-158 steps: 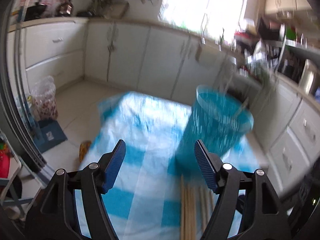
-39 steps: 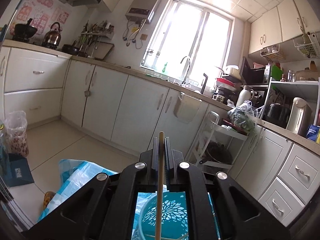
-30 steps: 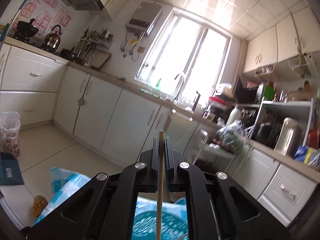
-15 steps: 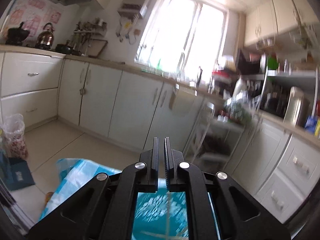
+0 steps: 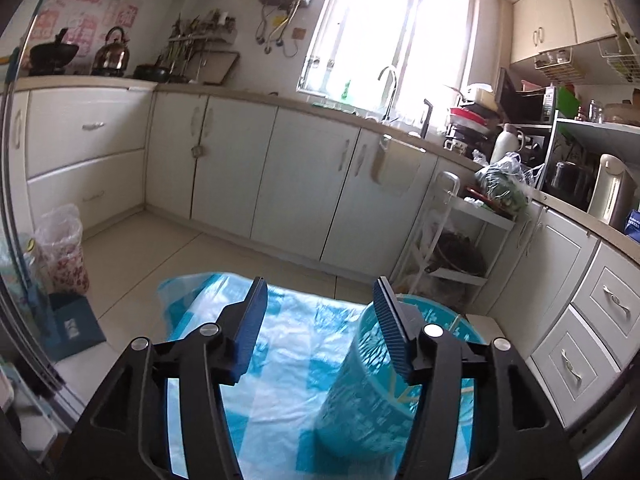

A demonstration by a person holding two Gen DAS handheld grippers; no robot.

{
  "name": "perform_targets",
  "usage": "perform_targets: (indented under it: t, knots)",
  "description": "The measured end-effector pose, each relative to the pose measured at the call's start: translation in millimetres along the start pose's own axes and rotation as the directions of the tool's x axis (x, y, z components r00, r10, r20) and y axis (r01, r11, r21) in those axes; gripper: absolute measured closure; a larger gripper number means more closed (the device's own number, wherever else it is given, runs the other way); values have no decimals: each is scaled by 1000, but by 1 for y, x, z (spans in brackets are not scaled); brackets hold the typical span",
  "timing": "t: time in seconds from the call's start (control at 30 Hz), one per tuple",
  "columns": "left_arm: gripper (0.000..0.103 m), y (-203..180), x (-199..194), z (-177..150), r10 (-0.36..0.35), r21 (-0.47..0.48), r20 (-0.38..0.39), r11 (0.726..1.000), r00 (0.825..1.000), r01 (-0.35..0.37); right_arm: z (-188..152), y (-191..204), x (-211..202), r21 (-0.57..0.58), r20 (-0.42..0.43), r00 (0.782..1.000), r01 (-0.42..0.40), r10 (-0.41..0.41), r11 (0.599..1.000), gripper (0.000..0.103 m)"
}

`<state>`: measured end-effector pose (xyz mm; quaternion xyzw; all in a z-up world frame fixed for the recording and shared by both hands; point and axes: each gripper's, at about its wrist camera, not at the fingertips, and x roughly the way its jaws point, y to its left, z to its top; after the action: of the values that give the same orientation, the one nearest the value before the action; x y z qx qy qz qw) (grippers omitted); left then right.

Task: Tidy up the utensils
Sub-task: 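Lift the right tool's chopstick over the basket and open to drop it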

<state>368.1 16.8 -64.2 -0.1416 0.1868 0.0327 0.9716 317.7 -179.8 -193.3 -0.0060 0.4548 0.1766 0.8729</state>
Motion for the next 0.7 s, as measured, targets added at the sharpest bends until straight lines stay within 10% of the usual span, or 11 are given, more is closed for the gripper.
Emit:
perform_targets:
  t: [0.37,0.5,0.6,0.7]
  knots:
    - [44,17,-15,-17,-17,-15,-68,1000,998,16,5,17,2,-135,-17,997,74,-77,988,97]
    - [42,19,-28,-19,-14,-23,-59,1000,998,13,14,11,-56,-70,207,977,-45,59,997,97]
    - [41,19,-36,-19,-12,-39,-51,999,999,10,28,4,-125,-30,510,838,-209,195,977,97]
    - [41,15,-46,-16,-2,-68,-17,998,1000,1,46,3,-183,-30,776,598,-288,204,957,97]
